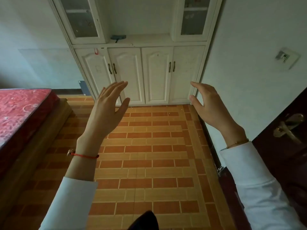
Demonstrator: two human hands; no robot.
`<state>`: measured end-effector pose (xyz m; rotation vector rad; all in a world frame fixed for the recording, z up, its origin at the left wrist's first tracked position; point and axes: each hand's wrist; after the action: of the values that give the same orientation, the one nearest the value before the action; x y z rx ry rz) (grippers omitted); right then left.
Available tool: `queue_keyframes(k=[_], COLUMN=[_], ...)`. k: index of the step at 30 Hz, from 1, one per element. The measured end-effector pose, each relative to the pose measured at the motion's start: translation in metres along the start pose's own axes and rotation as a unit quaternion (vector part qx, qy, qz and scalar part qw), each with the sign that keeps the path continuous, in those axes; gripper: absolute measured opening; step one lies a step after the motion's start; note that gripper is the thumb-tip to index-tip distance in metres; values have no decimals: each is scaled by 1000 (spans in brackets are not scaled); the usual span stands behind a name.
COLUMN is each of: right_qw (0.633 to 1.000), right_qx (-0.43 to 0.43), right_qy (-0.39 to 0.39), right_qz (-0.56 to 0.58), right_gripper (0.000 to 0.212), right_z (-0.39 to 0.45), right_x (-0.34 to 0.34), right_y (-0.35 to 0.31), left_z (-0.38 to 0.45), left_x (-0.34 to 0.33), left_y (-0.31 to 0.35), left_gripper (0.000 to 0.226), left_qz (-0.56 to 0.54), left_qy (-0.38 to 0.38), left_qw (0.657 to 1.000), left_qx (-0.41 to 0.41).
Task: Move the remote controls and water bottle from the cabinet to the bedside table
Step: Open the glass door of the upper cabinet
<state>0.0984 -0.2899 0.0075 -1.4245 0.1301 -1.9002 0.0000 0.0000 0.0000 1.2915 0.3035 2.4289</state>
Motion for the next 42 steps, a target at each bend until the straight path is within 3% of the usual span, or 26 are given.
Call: queue_keyframes(k=[15,25,32,42], right_qw=[999,997,999,998], right_qx=[-8,-33,-37,-32], right_qy=[-41,-63,-38,-58], right_qz=[0,10,3,10], right_gripper=[48,49,49,48], right_z=[59,209,318,424], right_x=[-54,-116,-148,-197], right_y=[39,61,73,96], left_z=[40,169,264,344], left_x=[-54,-113,-140,-175], left_y=[-41,-140,-207,-282], left_gripper=[49,50,50,50], left_qz=[14,10,4,1], left_qy=[-16,-28,-29,-39], left_qw=[999,998,999,998], left_qx=[42,53,41,48])
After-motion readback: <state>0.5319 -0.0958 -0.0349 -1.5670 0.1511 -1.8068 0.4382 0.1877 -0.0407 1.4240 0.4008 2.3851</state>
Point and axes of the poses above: each hand's wrist, its own z-axis towards the middle knuckle, its own x-axis out of the back of the hand, y = z × x, and after that the axes turned 3 degrees about -x, right-handed
